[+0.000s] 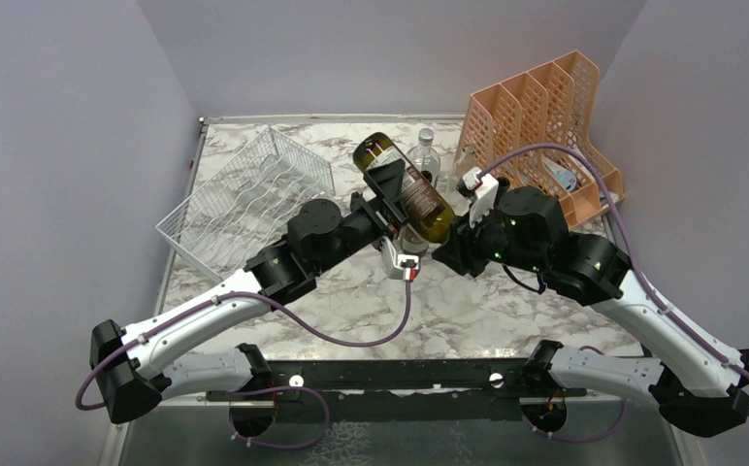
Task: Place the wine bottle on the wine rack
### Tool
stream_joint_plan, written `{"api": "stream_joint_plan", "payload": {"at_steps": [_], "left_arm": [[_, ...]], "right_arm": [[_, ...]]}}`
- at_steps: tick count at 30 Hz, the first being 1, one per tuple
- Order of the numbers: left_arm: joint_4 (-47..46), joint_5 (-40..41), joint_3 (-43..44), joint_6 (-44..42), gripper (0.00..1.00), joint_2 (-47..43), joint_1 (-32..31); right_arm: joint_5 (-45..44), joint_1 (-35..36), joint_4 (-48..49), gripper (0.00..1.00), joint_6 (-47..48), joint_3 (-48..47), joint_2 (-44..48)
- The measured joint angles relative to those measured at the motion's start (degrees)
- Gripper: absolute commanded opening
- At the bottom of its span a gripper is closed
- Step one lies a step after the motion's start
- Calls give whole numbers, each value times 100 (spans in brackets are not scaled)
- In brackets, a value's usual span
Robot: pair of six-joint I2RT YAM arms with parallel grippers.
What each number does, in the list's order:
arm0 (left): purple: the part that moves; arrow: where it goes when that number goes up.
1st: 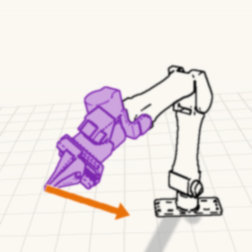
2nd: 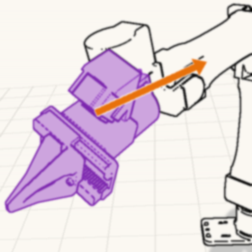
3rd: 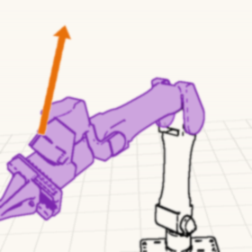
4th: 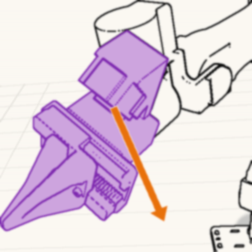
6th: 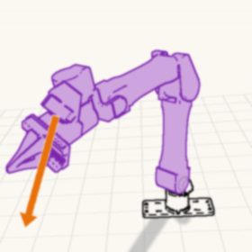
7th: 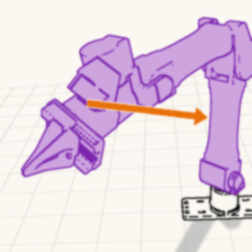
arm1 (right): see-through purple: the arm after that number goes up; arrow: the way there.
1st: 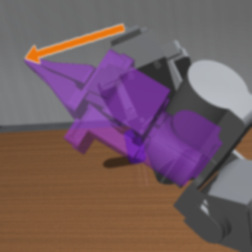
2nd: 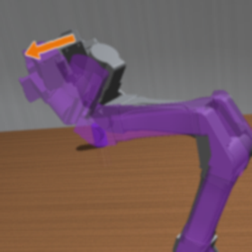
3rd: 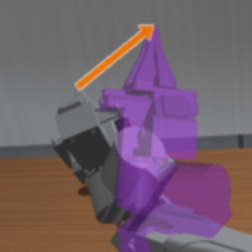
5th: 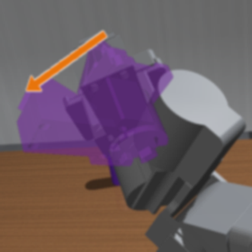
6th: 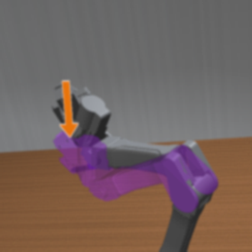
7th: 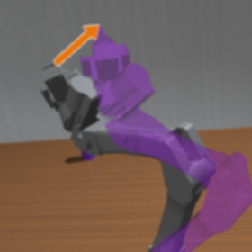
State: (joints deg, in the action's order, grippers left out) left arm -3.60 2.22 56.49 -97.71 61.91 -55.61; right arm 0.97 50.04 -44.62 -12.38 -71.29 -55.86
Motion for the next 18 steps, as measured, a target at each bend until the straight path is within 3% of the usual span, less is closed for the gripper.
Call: {"api": "stream_joint_plan", "payload": {"at_steps": [8, 18], "left_arm": [[160, -232, 7, 297, 99, -245, -2], [-173, -1213, 175, 968, 97, -1167, -79]], "right_arm": [[-210, -2, 203, 1, -297, -2, -70], [-232, -24, 341, 1, -461, 2, -470]]}}
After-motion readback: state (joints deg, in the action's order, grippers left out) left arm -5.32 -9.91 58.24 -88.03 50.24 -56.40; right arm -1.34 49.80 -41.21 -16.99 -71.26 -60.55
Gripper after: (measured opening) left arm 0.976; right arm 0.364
